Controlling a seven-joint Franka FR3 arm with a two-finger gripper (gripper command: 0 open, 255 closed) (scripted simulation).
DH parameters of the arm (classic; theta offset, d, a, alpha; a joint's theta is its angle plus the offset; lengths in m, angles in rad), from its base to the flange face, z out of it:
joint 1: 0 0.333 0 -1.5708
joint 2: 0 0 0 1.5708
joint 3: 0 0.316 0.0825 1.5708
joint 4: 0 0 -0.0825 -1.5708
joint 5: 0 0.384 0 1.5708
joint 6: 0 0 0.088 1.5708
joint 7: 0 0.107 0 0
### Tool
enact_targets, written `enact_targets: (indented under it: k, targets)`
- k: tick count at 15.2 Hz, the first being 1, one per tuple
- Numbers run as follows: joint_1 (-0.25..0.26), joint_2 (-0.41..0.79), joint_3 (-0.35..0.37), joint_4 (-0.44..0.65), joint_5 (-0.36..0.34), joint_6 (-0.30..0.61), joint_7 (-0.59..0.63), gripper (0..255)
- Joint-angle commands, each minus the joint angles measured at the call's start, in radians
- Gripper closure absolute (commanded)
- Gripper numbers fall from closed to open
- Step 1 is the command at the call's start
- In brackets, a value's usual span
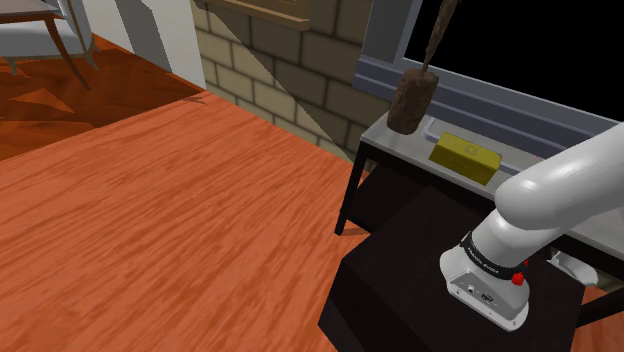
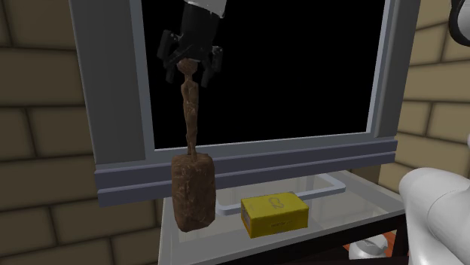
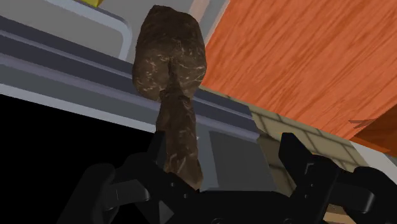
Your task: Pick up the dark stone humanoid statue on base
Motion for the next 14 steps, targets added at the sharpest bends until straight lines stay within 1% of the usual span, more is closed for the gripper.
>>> enact_targets:
  k: [1, 3, 10, 13, 14]
  targets:
    - [-0.023, 0.018, -0.009, 0.046, -0.012, 0.000, 0.057, 0]
    - [-0.046, 0.031, -0.021, 0.076, -0.023, 0.011, 0.107, 0]
    - [-0.048, -0.001, -0.022, -0.054, -0.030, 0.107, 0.119, 0]
    - [-0.048, -0.004, -0.022, -0.064, -0.030, 0.115, 0.119, 0]
    - [-0.048, -0.005, -0.022, -0.066, -0.031, 0.116, 0.120, 255]
